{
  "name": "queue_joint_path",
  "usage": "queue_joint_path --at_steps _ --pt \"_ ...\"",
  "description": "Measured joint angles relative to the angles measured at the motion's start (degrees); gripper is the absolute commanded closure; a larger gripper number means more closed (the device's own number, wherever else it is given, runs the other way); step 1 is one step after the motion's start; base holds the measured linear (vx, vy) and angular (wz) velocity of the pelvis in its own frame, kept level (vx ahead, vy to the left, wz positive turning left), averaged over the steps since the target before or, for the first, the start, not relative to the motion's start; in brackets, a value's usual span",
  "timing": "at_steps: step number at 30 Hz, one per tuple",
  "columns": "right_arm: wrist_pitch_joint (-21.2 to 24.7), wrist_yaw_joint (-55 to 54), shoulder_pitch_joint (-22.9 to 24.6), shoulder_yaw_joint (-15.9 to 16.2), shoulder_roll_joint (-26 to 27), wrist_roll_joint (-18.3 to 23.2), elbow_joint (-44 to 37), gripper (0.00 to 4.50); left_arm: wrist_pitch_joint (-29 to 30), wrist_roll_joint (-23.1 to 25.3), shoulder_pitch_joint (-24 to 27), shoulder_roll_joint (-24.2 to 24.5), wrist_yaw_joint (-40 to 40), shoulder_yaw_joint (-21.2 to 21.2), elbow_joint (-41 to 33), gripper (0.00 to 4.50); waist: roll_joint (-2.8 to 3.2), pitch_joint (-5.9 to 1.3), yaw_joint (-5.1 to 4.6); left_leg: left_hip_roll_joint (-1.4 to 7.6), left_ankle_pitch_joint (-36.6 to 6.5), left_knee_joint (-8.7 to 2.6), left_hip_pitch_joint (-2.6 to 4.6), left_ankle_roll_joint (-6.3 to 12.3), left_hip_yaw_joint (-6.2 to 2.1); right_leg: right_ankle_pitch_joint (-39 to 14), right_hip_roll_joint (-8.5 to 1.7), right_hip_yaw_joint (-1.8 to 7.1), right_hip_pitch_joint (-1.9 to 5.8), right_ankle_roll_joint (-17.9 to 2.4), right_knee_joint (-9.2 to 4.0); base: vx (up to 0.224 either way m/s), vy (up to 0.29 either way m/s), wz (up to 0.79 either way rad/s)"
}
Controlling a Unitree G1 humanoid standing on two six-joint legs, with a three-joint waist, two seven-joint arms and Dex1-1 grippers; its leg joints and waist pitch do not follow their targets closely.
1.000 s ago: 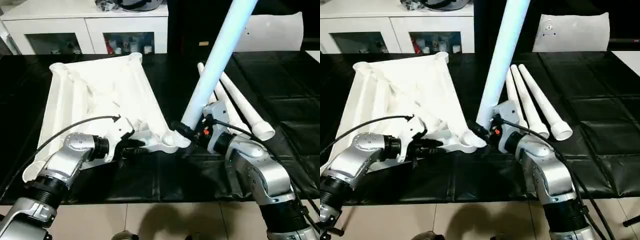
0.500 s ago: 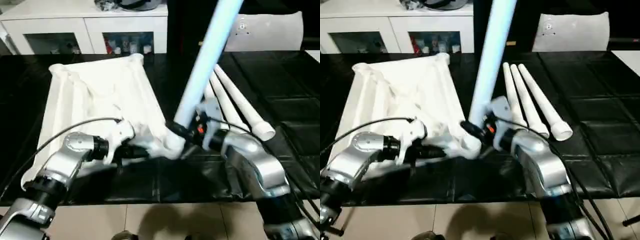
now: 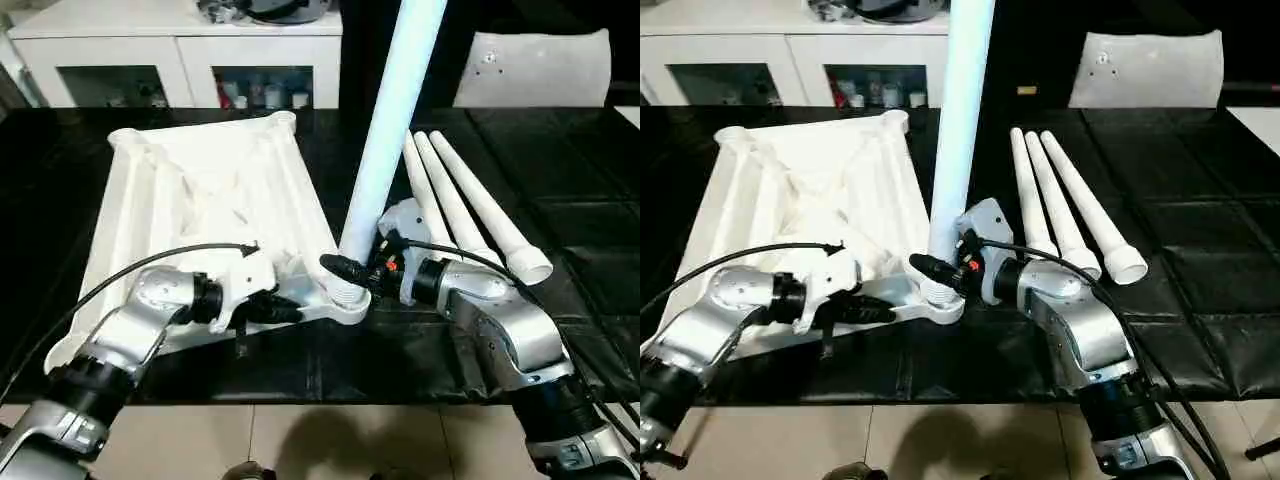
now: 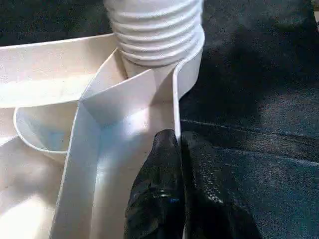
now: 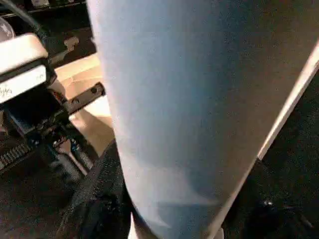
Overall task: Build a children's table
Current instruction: Insert table leg to table base
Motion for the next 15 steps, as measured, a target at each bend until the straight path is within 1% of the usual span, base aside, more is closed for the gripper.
queue_joint_path --at_steps 7,8,9,10,11,13,14,15 --pt "0.0 -0.2 0.0 0.0 -0.1 -0.1 0.0 2.61 2.3 -0.3 0.9 -0.7 0.2 1.4 -0.6 4.50 0.00 0.00 -0.12 0.00 0.0 0.00 0.04 0.00 0.01 0.0 0.00 0.00 0.01 0.0 0.02 0.000 0.000 0.00" --pt "-0.1 -0.3 0.0 -0.1 0.0 -0.2 0.0 2.61 3.3 -0.6 1.1 -0.9 0.2 1.7 -0.9 4.50 0.00 -0.01 -0.12 0.00 0.0 0.00 0.04 0.00 0.02 0.0 -0.01 0.01 0.01 0.0 0.02 0.000 0.000 0.00" --pt "-0.1 -0.5 0.0 -0.1 0.2 -0.3 0.1 2.61 4.0 -0.9 1.2 -1.0 0.2 2.0 -1.0 4.06 0.00 -0.01 -0.12 0.00 0.0 0.00 0.04 0.00 0.02 0.0 -0.01 0.01 0.01 0.0 0.02 0.000 0.000 0.00" --pt "-0.2 -0.7 0.1 -0.1 0.4 -0.3 0.2 2.61 4.8 -1.4 1.3 -1.2 0.3 2.2 -1.2 3.95 0.00 -0.01 -0.12 0.00 0.0 0.00 0.04 0.00 0.02 0.0 -0.01 0.01 0.00 0.0 0.02 0.000 0.000 0.00" --pt "-0.4 -0.9 0.1 -0.2 0.6 -0.3 0.3 2.61 5.9 -1.4 1.4 -1.6 0.7 2.4 -1.3 3.95 0.00 -0.01 -0.12 0.00 0.0 0.00 0.03 0.00 0.03 0.0 -0.01 0.01 0.00 0.0 0.02 0.000 0.000 0.00" --pt "-0.9 -1.0 0.2 -0.2 0.8 -0.3 0.6 2.61 6.2 -1.4 1.6 -1.9 1.4 2.7 -1.2 3.89 0.00 -0.01 -0.10 0.00 0.0 0.00 0.03 0.00 0.03 0.0 -0.01 0.01 0.00 0.0 0.02 0.000 0.000 0.00" --pt "-1.0 -1.0 0.3 -0.2 0.9 -0.3 0.6 2.61 6.2 -1.4 1.7 -1.9 1.4 2.7 -1.2 3.60 0.00 -0.01 -0.09 0.00 0.0 0.00 0.03 0.00 0.03 0.0 -0.01 0.01 0.00 0.0 0.01 0.000 0.000 0.00" --pt "-1.1 -1.0 0.3 -0.2 1.0 -0.3 0.6 2.61 6.2 -1.4 1.7 -2.0 1.4 2.7 -1.2 3.60 0.00 -0.01 -0.08 0.00 0.0 -0.02 0.03 0.00 0.03 0.0 -0.01 0.01 0.00 0.0 0.01 0.000 0.000 0.00"
